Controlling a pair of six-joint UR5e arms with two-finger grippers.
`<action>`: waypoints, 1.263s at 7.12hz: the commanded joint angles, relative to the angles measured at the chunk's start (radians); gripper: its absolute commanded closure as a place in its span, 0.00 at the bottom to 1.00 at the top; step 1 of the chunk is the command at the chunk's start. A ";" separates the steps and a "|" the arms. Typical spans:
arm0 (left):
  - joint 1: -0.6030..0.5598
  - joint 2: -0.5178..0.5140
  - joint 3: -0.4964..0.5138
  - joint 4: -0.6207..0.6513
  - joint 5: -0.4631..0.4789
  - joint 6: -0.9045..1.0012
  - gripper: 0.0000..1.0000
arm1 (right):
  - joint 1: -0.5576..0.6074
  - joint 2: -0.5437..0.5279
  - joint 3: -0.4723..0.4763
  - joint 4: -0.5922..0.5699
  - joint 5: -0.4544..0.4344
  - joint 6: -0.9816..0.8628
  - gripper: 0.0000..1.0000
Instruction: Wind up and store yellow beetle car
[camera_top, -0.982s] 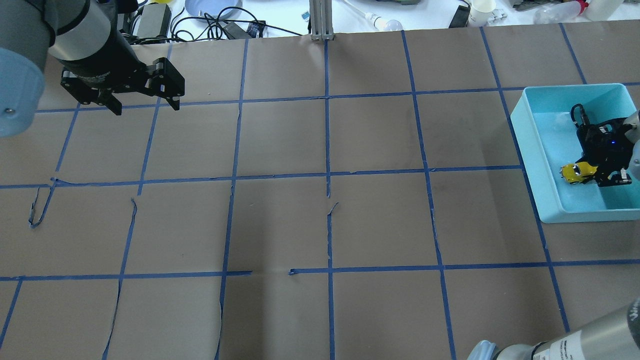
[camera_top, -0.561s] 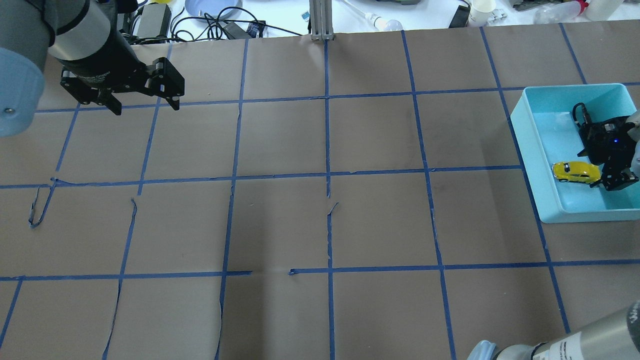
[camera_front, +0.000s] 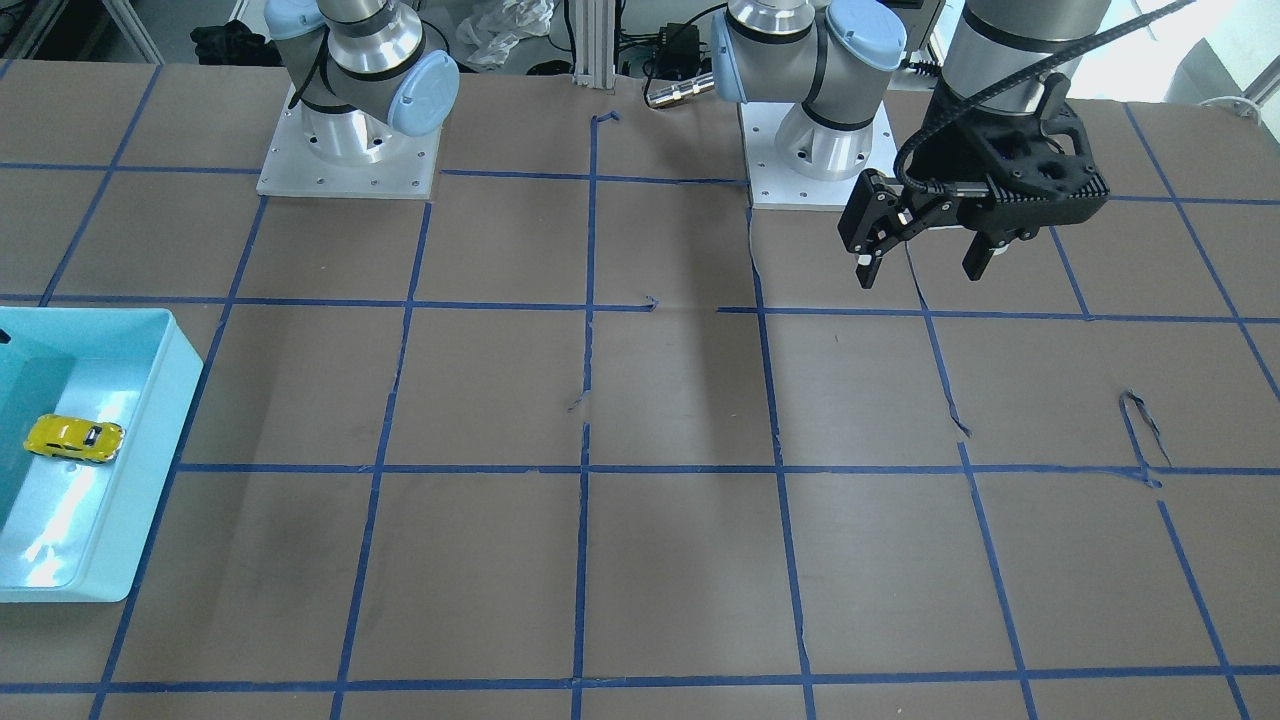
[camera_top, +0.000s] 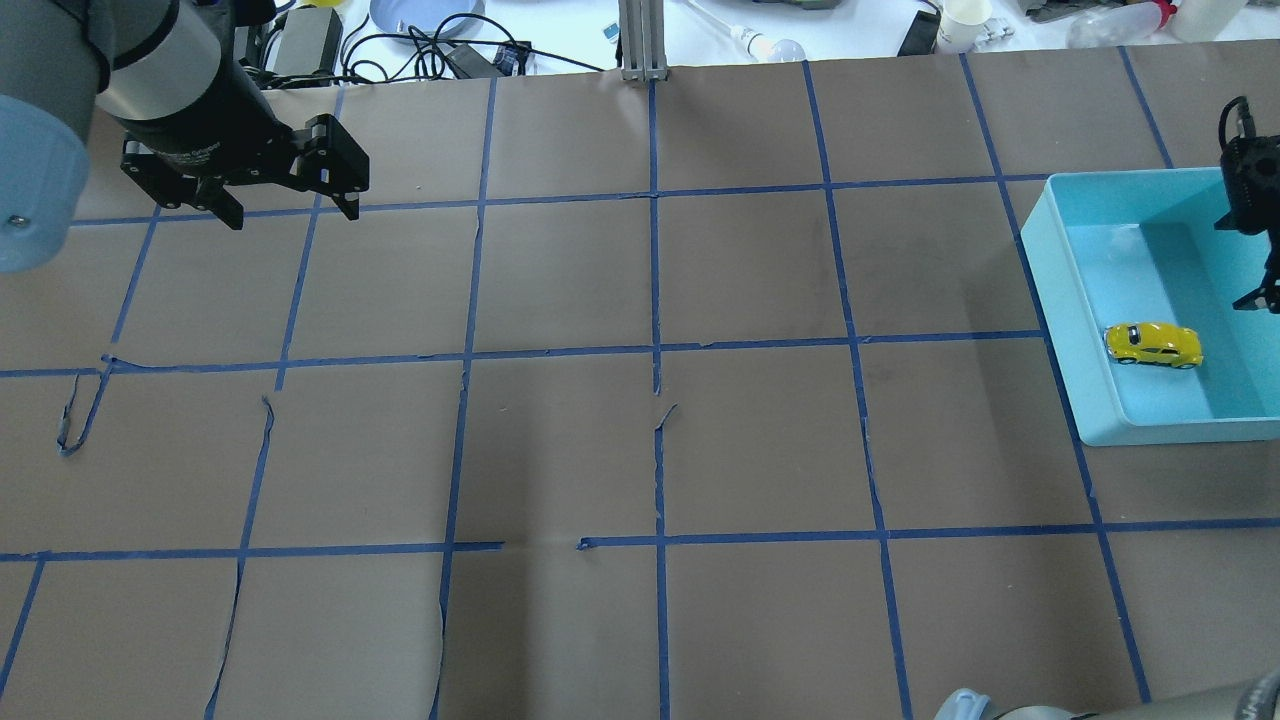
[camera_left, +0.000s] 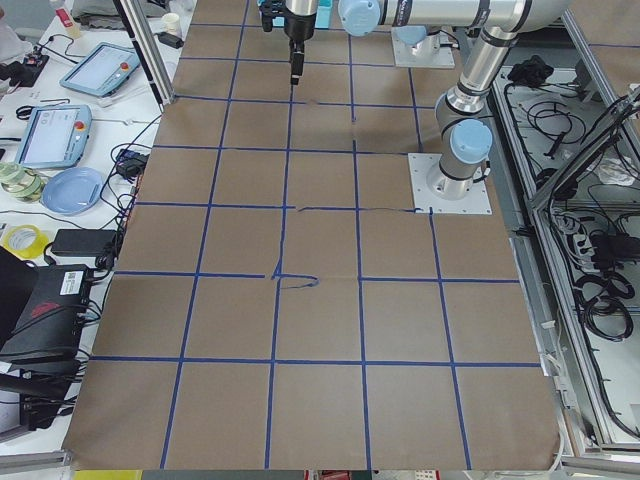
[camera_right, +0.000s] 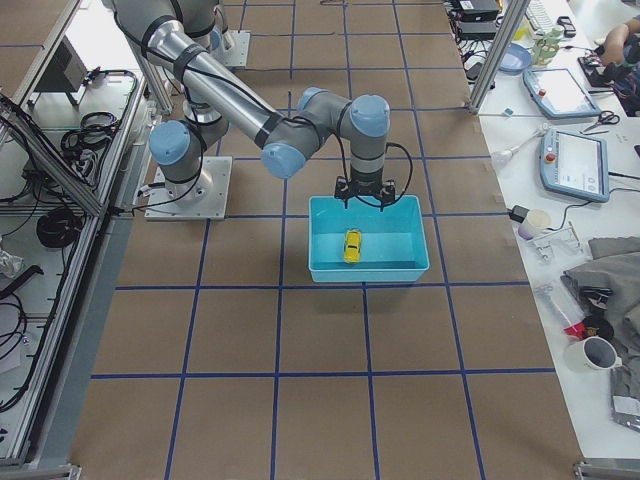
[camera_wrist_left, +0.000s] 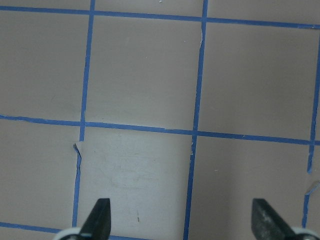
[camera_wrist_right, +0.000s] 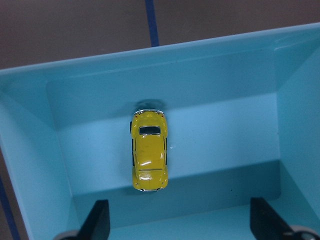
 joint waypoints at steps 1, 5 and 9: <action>0.000 0.000 -0.001 0.000 0.000 0.000 0.00 | 0.115 -0.009 -0.054 0.044 -0.009 0.178 0.00; 0.002 0.000 -0.001 0.000 0.000 0.000 0.00 | 0.298 -0.055 -0.100 0.088 -0.014 0.675 0.00; 0.000 0.002 -0.001 -0.002 0.001 0.000 0.00 | 0.527 -0.083 -0.249 0.323 -0.054 1.490 0.00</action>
